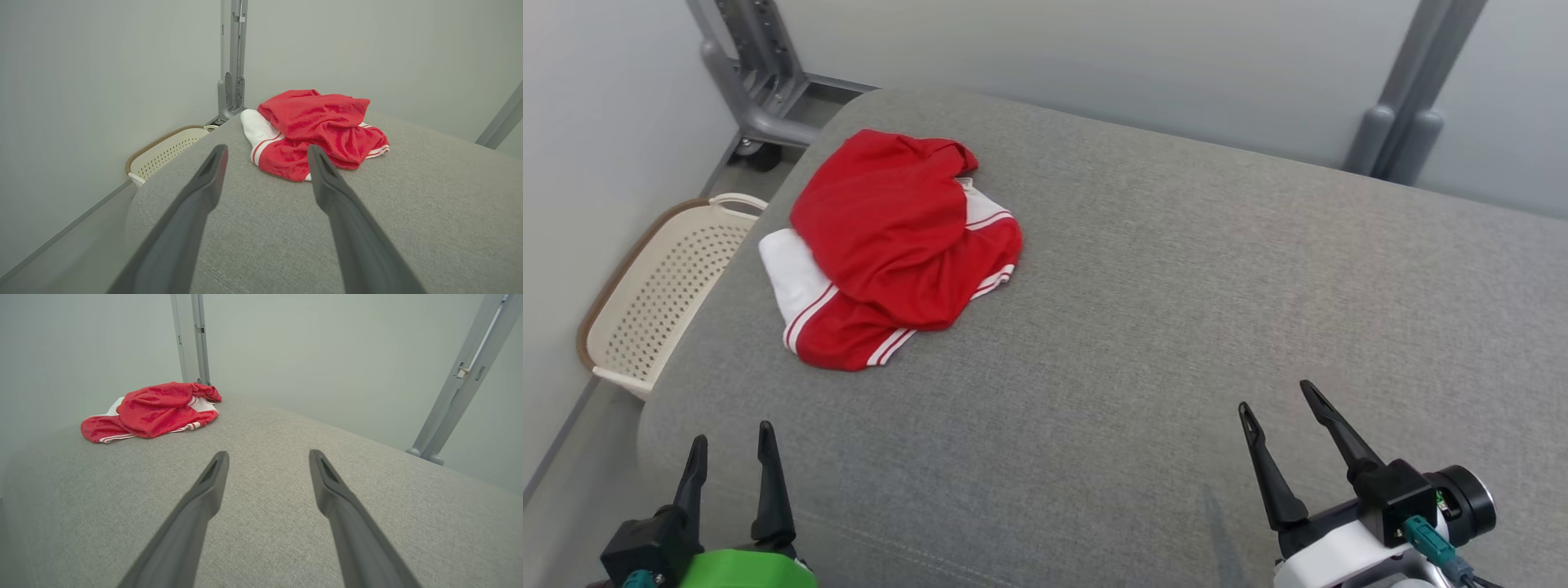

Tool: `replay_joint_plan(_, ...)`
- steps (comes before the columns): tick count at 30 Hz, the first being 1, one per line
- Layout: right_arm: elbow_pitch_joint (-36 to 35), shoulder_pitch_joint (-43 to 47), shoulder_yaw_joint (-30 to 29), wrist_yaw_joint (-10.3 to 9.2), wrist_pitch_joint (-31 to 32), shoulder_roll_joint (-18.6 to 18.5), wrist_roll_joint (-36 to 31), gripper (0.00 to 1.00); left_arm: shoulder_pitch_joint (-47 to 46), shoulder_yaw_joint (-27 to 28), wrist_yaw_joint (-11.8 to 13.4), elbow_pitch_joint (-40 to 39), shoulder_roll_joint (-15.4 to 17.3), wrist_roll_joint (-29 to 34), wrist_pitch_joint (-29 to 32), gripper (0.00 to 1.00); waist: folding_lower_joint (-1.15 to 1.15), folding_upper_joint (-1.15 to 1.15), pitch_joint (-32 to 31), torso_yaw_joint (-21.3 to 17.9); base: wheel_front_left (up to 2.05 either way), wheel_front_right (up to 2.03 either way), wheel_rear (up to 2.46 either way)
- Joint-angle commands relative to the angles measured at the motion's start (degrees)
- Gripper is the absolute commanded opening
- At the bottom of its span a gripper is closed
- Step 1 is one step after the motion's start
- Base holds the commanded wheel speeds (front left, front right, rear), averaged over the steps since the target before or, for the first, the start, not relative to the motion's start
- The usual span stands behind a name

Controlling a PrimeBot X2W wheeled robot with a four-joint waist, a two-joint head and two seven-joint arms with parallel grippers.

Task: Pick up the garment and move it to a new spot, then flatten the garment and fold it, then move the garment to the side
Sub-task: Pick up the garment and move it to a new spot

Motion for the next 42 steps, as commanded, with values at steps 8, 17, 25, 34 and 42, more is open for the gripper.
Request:
replay_joint_plan(8, 0.53, -0.71, 2.21, -0.08, -0.16, -0.74, 0.91, 1.00, 2.70, 2.60, -0.09, -2.31, -0.86, 0.82, -0.17, 1.00, 0.00, 0.00, -1.62, 6.89, 0.00, 0.00, 0.00)
replay_joint_plan(17, -1.77, -1.24, 0.60, -0.08, -0.16, -1.89, 0.55, 1.00, -8.44, -2.01, -1.41, 2.04, -2.77, -0.53, 5.65, 1.00, 0.00, 0.00, 3.31, 3.55, 0.00, 0.00, 0.00)
replay_joint_plan(25, -4.08, -5.06, 1.07, -0.08, -0.16, -3.50, -0.13, 1.00, -31.04, -1.22, 0.08, 15.64, -3.54, -5.41, 18.10, 1.00, 0.00, 0.00, 13.42, -2.92, 0.00, 0.00, 0.00)
replay_joint_plan(34, -4.47, -7.54, 1.47, -0.08, -0.17, -3.23, 0.78, 1.00, -46.06, -1.00, -2.09, 35.40, -1.06, -9.41, 29.82, 1.00, 0.00, 0.00, 19.88, -8.17, 0.00, 0.00, 0.00)
replay_joint_plan(42, -4.99, -9.30, 1.17, -0.08, -0.17, -2.69, 1.15, 1.00, -49.90, -0.86, -2.02, 45.98, 1.71, -9.12, 29.53, 0.40, 0.00, 0.00, 20.53, -10.98, 0.00, 0.00, 0.00)
